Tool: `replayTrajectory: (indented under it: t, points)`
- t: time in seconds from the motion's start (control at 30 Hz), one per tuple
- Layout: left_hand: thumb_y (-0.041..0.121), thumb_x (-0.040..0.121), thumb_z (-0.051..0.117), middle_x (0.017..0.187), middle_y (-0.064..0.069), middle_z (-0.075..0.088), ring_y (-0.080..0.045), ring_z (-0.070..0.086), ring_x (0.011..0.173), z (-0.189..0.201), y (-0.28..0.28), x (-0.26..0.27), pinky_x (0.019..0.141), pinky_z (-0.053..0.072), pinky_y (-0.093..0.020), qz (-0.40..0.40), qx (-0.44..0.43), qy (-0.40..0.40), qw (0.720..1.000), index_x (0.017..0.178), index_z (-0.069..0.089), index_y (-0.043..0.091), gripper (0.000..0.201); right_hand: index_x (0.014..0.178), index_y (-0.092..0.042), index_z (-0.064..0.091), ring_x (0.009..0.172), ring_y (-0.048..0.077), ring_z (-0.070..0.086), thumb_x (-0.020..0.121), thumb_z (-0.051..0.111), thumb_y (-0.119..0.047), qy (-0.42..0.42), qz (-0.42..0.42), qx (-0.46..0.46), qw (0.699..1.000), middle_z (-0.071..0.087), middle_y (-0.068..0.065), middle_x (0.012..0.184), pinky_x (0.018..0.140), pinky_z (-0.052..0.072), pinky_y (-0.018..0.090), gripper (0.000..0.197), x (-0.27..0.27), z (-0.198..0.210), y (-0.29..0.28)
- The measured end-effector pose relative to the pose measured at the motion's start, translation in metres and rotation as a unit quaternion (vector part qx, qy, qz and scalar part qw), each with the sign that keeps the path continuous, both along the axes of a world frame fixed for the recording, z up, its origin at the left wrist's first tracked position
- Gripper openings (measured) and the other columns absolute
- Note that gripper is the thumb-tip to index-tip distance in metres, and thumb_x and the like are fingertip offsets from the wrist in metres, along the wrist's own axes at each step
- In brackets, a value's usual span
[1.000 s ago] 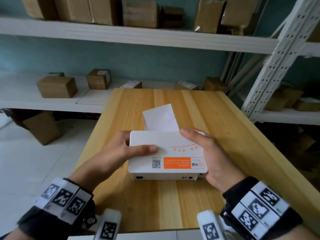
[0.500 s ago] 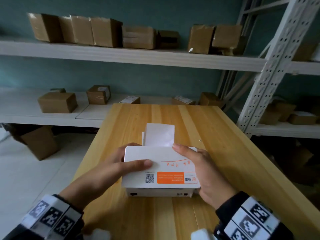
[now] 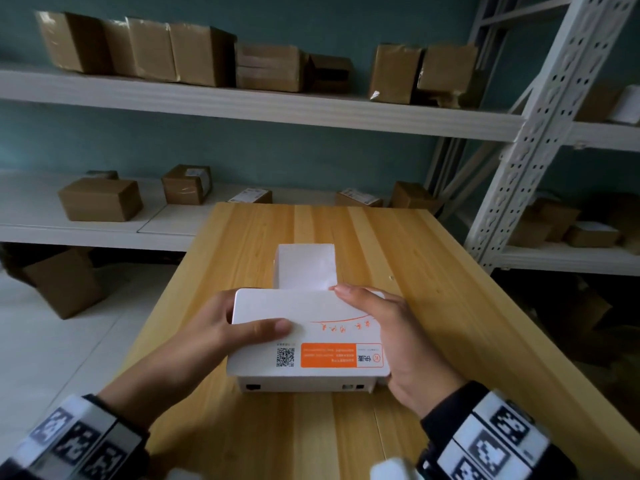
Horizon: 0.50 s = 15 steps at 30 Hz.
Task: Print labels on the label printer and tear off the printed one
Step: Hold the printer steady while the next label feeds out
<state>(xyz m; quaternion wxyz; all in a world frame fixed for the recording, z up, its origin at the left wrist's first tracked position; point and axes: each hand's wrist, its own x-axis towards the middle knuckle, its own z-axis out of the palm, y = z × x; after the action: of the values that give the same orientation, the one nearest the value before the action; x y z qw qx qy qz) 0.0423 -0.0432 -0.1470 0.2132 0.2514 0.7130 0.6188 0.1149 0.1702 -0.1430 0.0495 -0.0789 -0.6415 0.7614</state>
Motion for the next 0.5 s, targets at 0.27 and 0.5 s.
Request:
replayTrajectory:
  t: [0.27,0.5]
  points:
    - [0.028,0.078,0.075,0.11,-0.009,0.079,-0.026,0.077,0.097,0.005,-0.0029,-0.0047,0.073,0.059,-0.025,-0.018,-0.003,0.003,1.0,0.117,0.067,0.009,0.044,0.078,-0.019,0.078,0.079,0.031,0.075,0.077,0.073,-0.041,-0.007,-0.005,0.009,1.0,0.078,0.017,0.094,0.068,0.054,0.032,0.022,-0.0011,0.0,-0.0014]
    - [0.021,0.082,0.08,0.102,-0.009,0.082,-0.025,0.079,0.089,0.0038,-0.0025,-0.0034,0.07,0.058,-0.021,-0.009,-0.002,-0.024,1.0,0.107,0.071,0.003,0.032,0.09,-0.011,0.077,0.078,0.031,0.076,0.082,0.073,-0.038,-0.024,-0.016,0.005,1.0,0.079,0.016,0.094,0.064,0.055,0.03,0.029,-0.0015,-0.0004,-0.0013]
